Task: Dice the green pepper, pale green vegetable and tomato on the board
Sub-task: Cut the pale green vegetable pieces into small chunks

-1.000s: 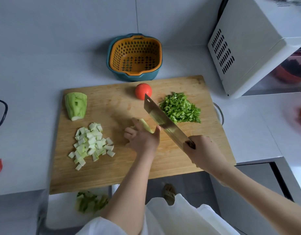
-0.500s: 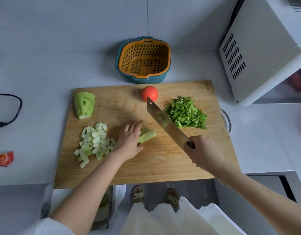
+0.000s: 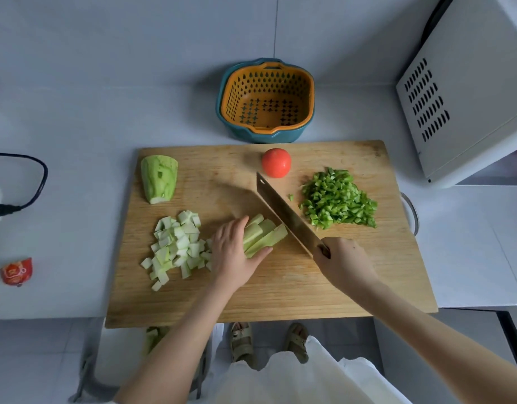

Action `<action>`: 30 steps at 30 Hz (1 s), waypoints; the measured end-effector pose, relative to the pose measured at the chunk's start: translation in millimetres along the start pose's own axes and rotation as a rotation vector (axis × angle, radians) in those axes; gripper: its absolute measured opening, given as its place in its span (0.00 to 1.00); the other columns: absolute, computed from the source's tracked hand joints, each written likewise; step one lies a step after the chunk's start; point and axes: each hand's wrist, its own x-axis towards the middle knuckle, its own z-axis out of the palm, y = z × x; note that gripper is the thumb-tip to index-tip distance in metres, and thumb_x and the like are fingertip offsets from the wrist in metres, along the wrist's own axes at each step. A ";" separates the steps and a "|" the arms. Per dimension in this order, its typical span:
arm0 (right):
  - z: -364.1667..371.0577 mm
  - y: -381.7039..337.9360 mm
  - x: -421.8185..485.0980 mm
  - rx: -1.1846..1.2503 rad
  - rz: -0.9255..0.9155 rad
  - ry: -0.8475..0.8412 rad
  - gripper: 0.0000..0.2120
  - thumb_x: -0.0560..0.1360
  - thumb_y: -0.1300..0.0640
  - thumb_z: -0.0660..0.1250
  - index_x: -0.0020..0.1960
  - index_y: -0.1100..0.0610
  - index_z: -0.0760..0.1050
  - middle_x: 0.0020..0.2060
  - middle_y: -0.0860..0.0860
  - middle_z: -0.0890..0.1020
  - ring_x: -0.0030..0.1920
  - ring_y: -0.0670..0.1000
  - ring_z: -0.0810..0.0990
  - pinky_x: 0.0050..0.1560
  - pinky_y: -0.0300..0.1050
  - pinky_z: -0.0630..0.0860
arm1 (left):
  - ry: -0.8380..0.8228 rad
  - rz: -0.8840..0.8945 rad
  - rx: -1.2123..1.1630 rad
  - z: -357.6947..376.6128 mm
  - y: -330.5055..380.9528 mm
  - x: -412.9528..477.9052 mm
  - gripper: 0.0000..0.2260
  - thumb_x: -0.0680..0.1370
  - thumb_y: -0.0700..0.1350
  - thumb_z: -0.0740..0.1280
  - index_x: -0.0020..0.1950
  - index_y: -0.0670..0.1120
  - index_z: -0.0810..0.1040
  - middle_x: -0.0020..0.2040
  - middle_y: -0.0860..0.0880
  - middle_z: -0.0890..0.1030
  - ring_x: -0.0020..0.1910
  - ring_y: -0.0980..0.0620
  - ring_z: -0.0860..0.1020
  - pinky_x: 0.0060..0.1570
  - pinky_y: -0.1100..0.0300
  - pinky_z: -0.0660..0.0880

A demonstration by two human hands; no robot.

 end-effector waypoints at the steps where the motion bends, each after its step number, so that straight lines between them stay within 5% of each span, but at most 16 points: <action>1: 5.7 -3.9 -3.2 0.003 -0.013 -0.009 0.16 0.77 0.56 0.59 0.31 0.55 0.68 0.26 0.49 0.72 0.26 0.49 0.69 0.25 0.40 0.62 | 0.020 -0.006 -0.022 1.0 0.4 -0.1 0.34 0.71 0.66 0.61 0.62 0.39 0.75 0.56 0.43 0.80 0.56 0.44 0.77 0.58 0.52 0.70; 17: 22.2 -22.8 -17.6 -0.013 -0.035 -0.026 0.18 0.79 0.55 0.56 0.30 0.51 0.61 0.24 0.48 0.70 0.25 0.51 0.72 0.26 0.43 0.65 | -0.037 0.015 -0.016 4.7 8.3 -0.4 0.21 0.81 0.49 0.52 0.66 0.38 0.72 0.61 0.42 0.77 0.59 0.43 0.75 0.58 0.49 0.72; 23: 21.4 -25.7 -17.1 -0.083 -0.024 -0.023 0.19 0.79 0.55 0.56 0.30 0.50 0.58 0.24 0.47 0.67 0.24 0.47 0.65 0.24 0.39 0.58 | 0.128 -0.123 -0.014 2.3 7.9 0.8 0.15 0.79 0.47 0.56 0.51 0.40 0.79 0.44 0.44 0.79 0.44 0.44 0.77 0.44 0.56 0.69; 30: 9.4 -38.0 -34.9 -0.108 -0.059 -0.004 0.19 0.79 0.55 0.54 0.31 0.50 0.56 0.24 0.47 0.66 0.23 0.47 0.63 0.24 0.40 0.56 | 0.142 -0.203 0.119 9.7 21.4 4.8 0.12 0.78 0.45 0.57 0.45 0.40 0.76 0.40 0.42 0.76 0.38 0.43 0.74 0.36 0.53 0.68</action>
